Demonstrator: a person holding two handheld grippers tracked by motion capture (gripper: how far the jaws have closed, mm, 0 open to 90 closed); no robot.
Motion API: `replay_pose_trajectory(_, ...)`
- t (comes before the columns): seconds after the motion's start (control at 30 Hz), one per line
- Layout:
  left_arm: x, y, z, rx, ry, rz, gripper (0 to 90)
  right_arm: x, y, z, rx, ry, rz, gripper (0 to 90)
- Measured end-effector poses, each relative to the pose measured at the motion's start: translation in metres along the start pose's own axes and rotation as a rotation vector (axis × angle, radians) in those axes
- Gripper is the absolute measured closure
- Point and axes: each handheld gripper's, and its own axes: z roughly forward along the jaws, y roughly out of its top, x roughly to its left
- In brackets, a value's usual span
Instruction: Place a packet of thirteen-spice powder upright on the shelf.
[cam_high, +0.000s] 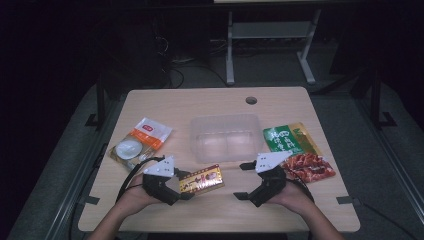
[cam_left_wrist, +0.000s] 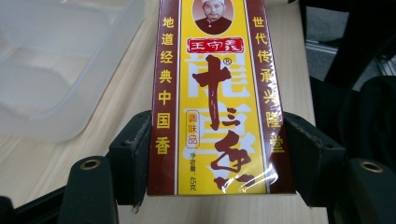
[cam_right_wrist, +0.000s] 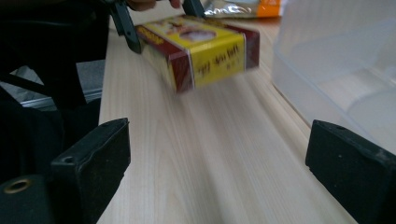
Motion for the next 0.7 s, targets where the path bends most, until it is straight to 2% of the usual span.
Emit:
replay_pose_trajectory(0.3,0.004,0.014,0.012,0.006,-0.053,0.051,31.8,-0.005,0.011,0.006,-0.018,0.057,-0.038,6.8)
replay_pose_trajectory(0.4,0.006,0.017,0.013,0.002,-0.076,0.069,31.8,-0.007,0.015,0.007,-0.034,0.089,-0.056,12.8)
replay_pose_trajectory(0.5,0.008,0.019,0.015,-0.004,-0.092,0.075,31.8,-0.009,0.019,0.009,-0.051,0.125,-0.056,13.8)
replay_pose_trajectory(0.7,0.010,0.022,0.015,-0.010,-0.110,0.097,31.8,-0.009,0.021,0.013,-0.036,0.139,-0.087,14.9)
